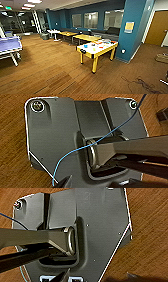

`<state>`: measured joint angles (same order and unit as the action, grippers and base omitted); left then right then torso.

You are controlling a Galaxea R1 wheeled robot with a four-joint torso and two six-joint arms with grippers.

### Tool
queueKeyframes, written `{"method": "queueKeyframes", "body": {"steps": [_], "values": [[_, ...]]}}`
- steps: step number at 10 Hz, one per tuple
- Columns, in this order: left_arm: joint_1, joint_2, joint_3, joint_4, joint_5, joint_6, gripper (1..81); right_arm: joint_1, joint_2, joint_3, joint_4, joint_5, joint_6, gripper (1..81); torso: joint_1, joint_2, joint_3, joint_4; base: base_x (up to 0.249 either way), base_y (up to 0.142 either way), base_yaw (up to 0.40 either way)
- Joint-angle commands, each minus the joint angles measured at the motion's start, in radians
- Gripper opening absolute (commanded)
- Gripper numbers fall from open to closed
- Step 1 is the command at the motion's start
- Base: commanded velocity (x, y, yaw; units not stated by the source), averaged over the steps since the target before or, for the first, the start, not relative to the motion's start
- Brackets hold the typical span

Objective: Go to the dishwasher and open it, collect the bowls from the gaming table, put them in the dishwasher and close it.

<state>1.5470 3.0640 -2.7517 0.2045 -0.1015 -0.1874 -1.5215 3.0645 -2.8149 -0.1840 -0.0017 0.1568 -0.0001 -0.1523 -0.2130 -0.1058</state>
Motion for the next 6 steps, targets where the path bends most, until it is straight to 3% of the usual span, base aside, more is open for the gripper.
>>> {"method": "queueKeyframes", "body": {"steps": [1,6], "values": [[-0.038,0.001,0.003,-0.005,0.049,0.000,81.1,0.043,0.003,0.000,-0.003,-0.055,-0.002,81.1,0.000,0.000,0.000,0.000,0.094,0.000,0.000],[-0.038,0.004,0.003,-0.002,0.049,0.000,81.1,0.045,0.004,0.002,-0.003,-0.055,-0.002,81.1,0.000,-0.001,0.000,0.000,0.116,0.000,0.000]]}}
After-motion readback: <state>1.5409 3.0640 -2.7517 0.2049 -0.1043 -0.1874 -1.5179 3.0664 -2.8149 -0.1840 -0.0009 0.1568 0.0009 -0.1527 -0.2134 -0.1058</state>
